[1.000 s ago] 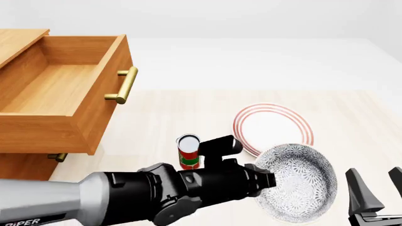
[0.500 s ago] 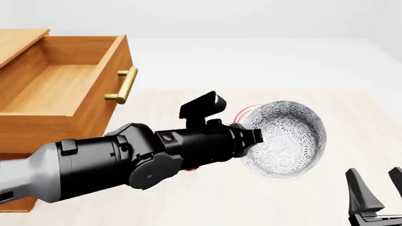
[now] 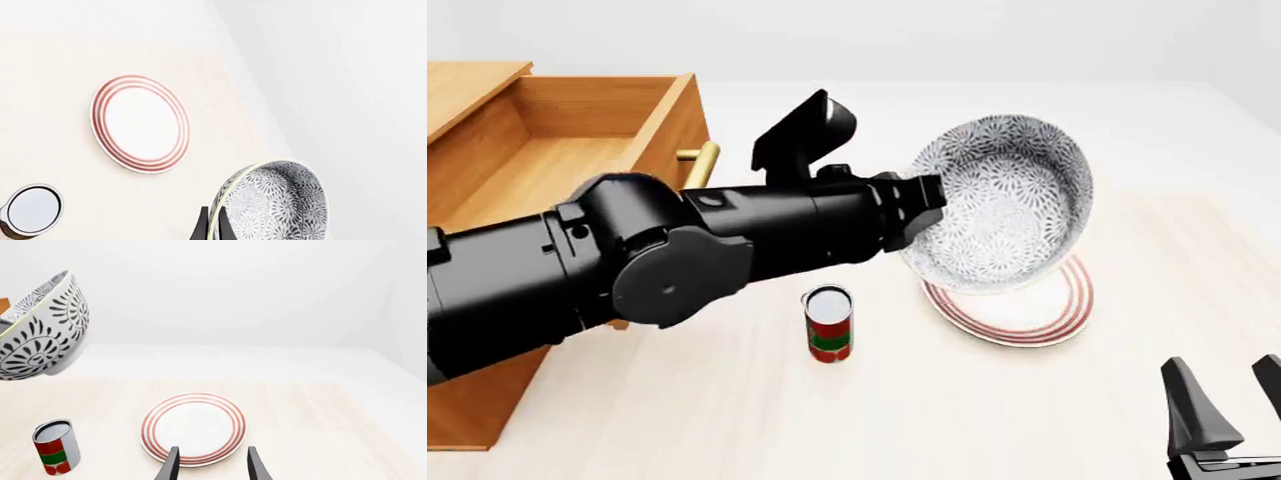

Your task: Put the bowl in the top drawer of the cabinet.

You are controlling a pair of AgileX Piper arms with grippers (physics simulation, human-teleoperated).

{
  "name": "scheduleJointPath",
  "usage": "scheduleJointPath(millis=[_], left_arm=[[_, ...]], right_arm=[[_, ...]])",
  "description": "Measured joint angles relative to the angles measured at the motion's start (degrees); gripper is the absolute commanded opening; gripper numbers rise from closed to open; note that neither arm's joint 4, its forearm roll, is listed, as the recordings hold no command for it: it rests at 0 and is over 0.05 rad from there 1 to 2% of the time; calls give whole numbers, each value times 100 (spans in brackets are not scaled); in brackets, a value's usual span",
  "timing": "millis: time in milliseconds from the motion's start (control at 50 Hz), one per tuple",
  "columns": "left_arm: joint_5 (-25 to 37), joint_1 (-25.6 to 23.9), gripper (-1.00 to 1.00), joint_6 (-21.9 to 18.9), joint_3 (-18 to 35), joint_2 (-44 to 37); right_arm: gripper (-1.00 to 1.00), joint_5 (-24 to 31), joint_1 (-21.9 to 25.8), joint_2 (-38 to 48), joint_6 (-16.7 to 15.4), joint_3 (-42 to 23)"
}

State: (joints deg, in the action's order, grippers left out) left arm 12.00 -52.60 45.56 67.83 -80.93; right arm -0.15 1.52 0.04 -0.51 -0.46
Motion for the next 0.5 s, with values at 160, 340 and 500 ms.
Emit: scheduleJointPath(millis=[160,340,500], left_arm=[[290,229,-100,-152,219,193],[584,560,-100,-307,423,452],[847,869,-100,-438,614,672]], right_arm=[[100,0,0,0,0,0],[100,0,0,0,0,0],[100,0,0,0,0,0]])
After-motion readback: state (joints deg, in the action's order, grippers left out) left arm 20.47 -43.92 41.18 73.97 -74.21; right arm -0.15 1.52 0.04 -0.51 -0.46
